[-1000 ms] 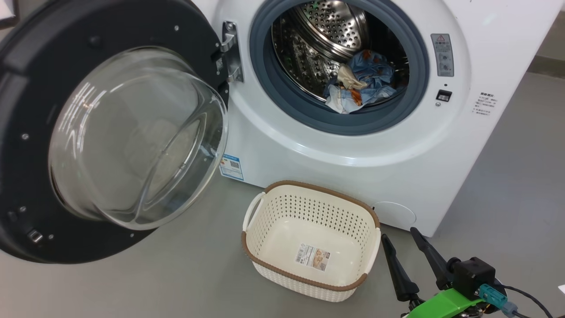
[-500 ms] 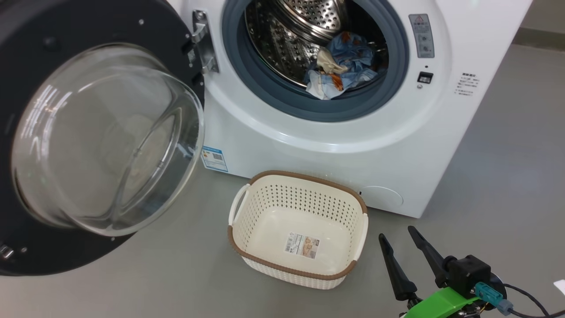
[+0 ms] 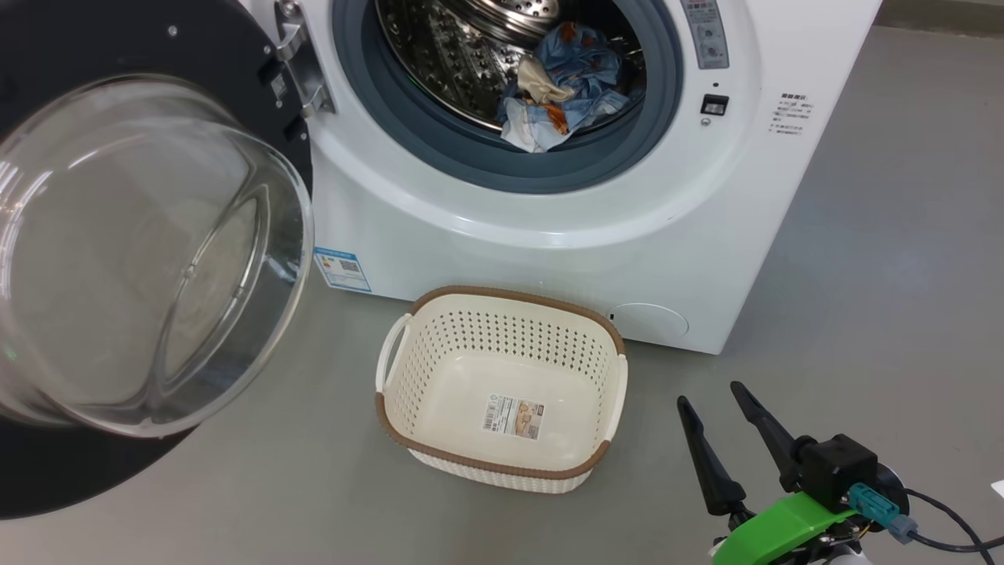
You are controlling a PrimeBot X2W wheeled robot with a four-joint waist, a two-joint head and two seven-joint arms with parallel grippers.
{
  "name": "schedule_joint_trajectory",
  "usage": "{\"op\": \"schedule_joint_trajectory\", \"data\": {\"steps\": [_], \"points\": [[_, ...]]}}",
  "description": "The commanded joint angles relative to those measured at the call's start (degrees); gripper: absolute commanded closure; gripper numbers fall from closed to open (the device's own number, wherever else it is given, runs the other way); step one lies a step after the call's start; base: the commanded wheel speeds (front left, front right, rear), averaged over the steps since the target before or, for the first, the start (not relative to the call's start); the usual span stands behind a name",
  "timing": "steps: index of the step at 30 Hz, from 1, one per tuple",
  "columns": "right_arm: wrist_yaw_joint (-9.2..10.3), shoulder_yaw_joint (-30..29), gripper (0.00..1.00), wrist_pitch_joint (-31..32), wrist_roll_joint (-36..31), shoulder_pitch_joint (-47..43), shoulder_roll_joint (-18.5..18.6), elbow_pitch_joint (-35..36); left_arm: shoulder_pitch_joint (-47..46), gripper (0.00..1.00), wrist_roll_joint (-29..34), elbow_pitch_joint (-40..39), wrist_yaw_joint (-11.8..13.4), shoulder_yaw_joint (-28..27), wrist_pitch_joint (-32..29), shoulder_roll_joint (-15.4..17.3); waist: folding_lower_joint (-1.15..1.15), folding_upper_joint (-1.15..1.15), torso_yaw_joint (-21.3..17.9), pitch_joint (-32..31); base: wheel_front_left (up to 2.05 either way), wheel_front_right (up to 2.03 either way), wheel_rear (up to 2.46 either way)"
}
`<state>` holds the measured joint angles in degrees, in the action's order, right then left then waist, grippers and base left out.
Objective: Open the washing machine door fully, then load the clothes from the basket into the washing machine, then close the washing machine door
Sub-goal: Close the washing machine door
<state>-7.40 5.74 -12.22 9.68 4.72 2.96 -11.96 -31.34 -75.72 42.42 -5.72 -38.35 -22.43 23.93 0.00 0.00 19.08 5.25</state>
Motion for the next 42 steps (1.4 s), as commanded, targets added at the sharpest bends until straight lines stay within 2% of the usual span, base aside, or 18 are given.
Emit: {"op": "schedule_joint_trajectory", "data": {"steps": [1,8,18,30,31,36,39,42], "points": [[-0.09,1.17,0.00,-0.07,-0.45,1.25,-0.08,1.73,-0.02,1.00,-0.89,-1.21,-0.25,-0.41,-1.58,3.99,0.00,0.00,-0.15,0.08,0.00,0.00,0.00],[-0.09,0.97,0.00,-0.16,0.07,1.10,-0.08,1.68,1.60,1.00,-2.50,-2.39,-0.16,0.75,-7.91,3.78,0.00,0.00,0.32,0.16,0.00,0.00,0.00],[-0.09,0.98,0.00,-0.28,0.57,1.25,-0.08,1.27,4.78,1.00,-5.62,-6.80,2.03,1.74,-17.09,2.30,0.00,0.00,1.43,0.43,0.00,0.00,0.00],[-0.09,1.11,0.00,-0.80,1.17,1.42,-0.08,0.23,9.47,1.00,-11.43,-15.30,6.96,1.22,-27.80,-0.36,0.00,0.00,1.85,0.23,0.00,0.00,0.00],[-0.09,1.12,0.00,-0.87,1.25,1.45,-0.08,0.12,10.58,1.00,-12.49,-17.22,8.09,1.15,-29.73,-0.91,0.00,0.00,1.88,0.19,0.00,0.00,0.00],[-0.09,1.03,0.00,-1.02,1.37,1.46,-0.08,-0.18,13.04,1.00,-14.72,-21.69,9.61,1.12,-33.77,-2.13,0.00,0.00,1.97,0.04,0.00,0.00,0.00],[-0.09,1.08,0.00,-1.17,1.53,1.45,-0.08,-0.55,15.27,1.00,-16.49,-26.55,11.06,2.30,-37.91,-3.70,0.00,0.00,2.14,-0.16,0.00,0.00,0.00],[-0.09,1.41,0.00,-1.29,1.75,1.49,-0.08,-0.82,16.55,1.00,-17.39,-30.19,11.62,3.17,-39.58,-5.46,0.00,0.00,2.10,-0.36,0.00,0.00,0.00]]}}
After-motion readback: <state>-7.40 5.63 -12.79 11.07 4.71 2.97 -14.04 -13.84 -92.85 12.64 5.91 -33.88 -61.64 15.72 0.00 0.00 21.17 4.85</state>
